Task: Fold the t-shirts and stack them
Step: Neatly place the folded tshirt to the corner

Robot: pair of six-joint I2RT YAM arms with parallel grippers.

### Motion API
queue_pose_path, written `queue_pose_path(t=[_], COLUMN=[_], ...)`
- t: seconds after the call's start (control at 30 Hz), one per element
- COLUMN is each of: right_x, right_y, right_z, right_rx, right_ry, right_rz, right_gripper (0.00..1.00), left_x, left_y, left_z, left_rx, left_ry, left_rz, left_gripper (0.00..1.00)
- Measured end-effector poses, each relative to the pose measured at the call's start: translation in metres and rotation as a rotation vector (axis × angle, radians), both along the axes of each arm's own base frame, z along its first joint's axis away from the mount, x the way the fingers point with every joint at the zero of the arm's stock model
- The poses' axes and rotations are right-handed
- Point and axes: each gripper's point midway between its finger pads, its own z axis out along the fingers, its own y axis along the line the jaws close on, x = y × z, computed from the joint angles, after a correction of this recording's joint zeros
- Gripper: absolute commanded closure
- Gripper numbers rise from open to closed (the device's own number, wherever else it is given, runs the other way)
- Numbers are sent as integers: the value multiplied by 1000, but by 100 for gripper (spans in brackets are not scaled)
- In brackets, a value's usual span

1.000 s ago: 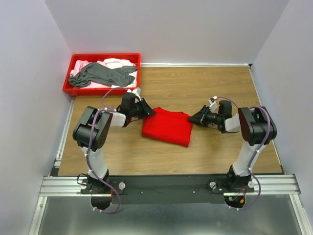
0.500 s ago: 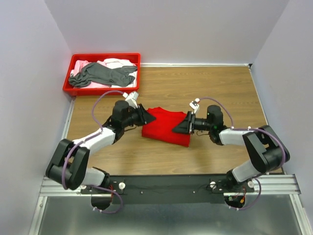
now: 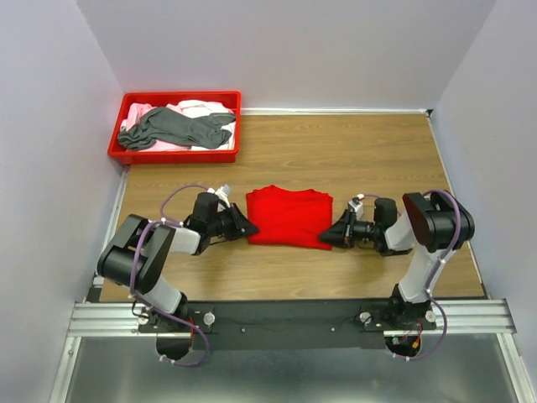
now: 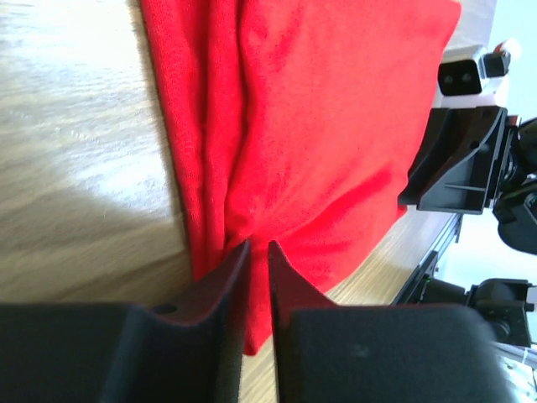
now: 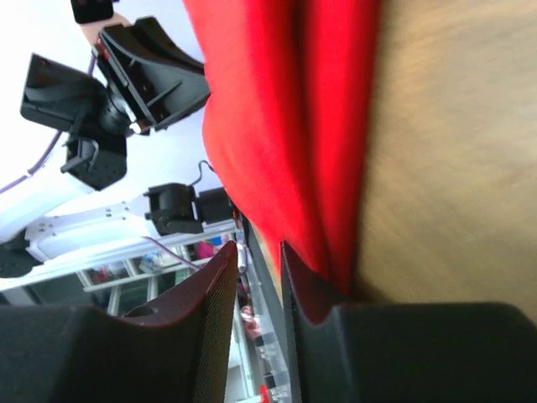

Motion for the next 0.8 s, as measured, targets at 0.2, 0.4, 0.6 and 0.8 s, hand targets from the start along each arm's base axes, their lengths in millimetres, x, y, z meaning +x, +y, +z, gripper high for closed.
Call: queue_pose_path(t=[0.2, 0.4, 0.6, 0.8], right_x=[4, 15, 24, 24], right_y=[15, 83, 136, 140], right_z=[42, 113, 66, 9], right_rx=[-3, 27, -35, -61], right_ry=[-114, -326, -215, -61], right_rz=[11, 126, 152, 129], right_gripper=[58, 55, 55, 55], left_x=[-3, 20, 29, 23], left_y=[6, 21, 46, 72], left_z=[23, 102, 160, 154], left_rx=[-2, 44, 121, 265], left_ry=[-41, -262, -435, -438], left_rz=[20, 101, 211, 261], left_gripper=[58, 41, 34, 26])
